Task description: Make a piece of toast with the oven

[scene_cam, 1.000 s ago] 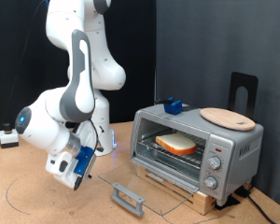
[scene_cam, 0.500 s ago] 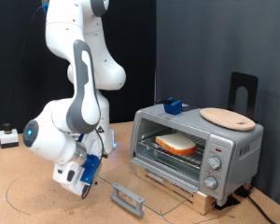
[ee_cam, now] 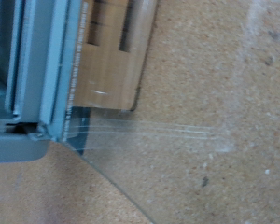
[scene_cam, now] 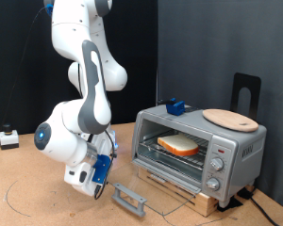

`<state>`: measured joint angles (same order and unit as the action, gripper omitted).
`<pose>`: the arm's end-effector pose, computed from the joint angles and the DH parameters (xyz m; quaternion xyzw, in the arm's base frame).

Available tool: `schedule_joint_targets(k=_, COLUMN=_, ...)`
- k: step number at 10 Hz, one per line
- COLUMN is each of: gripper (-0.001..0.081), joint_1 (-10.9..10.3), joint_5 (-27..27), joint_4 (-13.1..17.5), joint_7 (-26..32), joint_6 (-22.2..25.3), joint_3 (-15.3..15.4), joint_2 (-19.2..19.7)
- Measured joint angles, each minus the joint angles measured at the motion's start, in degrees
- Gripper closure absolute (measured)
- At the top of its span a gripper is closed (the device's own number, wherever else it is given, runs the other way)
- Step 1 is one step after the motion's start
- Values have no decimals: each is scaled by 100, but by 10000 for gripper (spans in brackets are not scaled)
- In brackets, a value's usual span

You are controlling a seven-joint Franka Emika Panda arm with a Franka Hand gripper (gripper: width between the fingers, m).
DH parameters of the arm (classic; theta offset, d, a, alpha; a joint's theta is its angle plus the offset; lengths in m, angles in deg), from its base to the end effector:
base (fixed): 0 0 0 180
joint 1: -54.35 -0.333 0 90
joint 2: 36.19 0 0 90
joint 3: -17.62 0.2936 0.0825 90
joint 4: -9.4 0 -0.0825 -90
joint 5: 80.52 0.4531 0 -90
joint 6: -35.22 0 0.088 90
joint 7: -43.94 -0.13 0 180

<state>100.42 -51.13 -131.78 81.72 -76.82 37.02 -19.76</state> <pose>0.3817 -0.1209 0.0655 -0.8960 0.0793 0.1963 0.3904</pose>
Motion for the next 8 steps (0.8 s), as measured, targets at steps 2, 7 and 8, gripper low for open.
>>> schedule_joint_targets(k=2, gripper=-4, joint_1=117, joint_5=-1, joint_4=98, joint_7=299, joint_6=566, joint_3=-2, joint_2=-181)
schedule_joint_targets(k=7, gripper=-4, joint_1=10, joint_5=122, joint_4=-97, joint_7=408, joint_6=1069, joint_3=339, joint_2=-854)
schedule_joint_targets(k=8, gripper=-4, joint_1=-55, joint_5=161, joint_4=-190, joint_7=405, joint_6=978, joint_3=456, joint_2=-969)
